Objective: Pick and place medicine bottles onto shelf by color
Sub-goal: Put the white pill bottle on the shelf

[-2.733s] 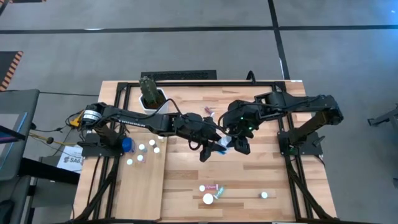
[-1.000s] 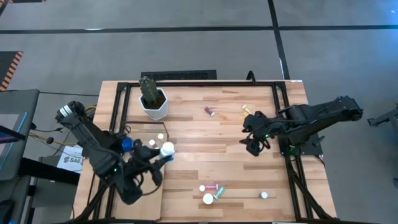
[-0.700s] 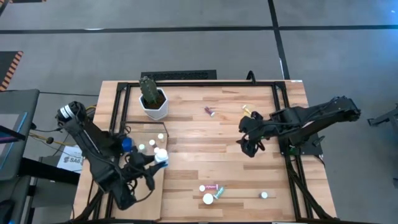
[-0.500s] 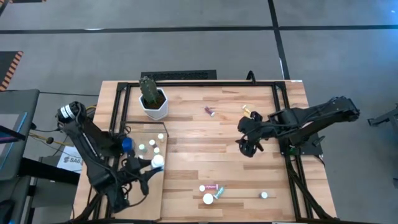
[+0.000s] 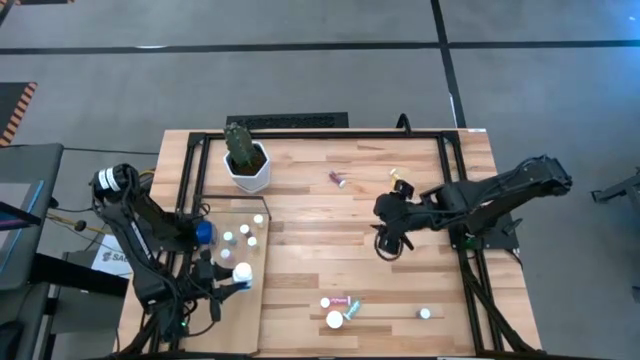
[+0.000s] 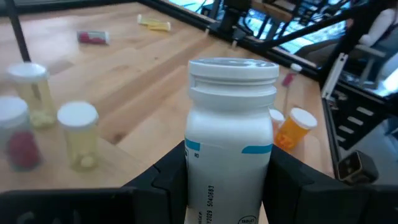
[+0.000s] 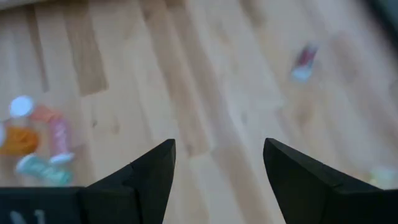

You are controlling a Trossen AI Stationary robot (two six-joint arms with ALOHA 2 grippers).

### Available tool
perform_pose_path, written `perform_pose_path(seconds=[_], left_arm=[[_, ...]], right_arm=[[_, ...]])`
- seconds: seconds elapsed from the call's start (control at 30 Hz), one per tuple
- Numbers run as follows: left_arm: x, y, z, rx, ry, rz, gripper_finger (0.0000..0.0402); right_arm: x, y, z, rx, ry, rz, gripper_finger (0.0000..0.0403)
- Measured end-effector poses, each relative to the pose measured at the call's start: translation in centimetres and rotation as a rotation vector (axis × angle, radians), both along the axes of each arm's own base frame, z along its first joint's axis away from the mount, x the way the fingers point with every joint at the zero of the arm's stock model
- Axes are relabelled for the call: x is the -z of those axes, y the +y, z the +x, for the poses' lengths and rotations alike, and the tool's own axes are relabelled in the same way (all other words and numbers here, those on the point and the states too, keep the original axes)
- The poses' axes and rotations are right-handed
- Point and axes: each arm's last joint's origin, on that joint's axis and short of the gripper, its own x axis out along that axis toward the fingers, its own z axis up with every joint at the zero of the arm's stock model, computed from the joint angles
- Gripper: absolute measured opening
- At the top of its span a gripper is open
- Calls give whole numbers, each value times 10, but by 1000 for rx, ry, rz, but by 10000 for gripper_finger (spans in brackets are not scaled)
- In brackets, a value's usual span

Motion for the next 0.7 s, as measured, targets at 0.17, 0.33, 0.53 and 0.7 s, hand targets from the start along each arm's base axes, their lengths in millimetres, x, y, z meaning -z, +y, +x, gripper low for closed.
perform_pose_path(seconds=[0.17, 0.33, 0.53, 0.7], left_arm=[[16, 2, -9, 44, -16, 2, 131], [19, 2, -13, 75, -11, 33, 131], [19, -1, -14, 104, 13, 47, 131], [19, -2, -14, 106, 17, 32, 131]], right_arm=[[-3, 11, -5, 34, -77, -196, 265], [22, 17, -19, 172, -125, -290, 265], [65, 19, -33, 268, -120, -242, 265], [104, 16, -44, 394, -145, -154, 265]])
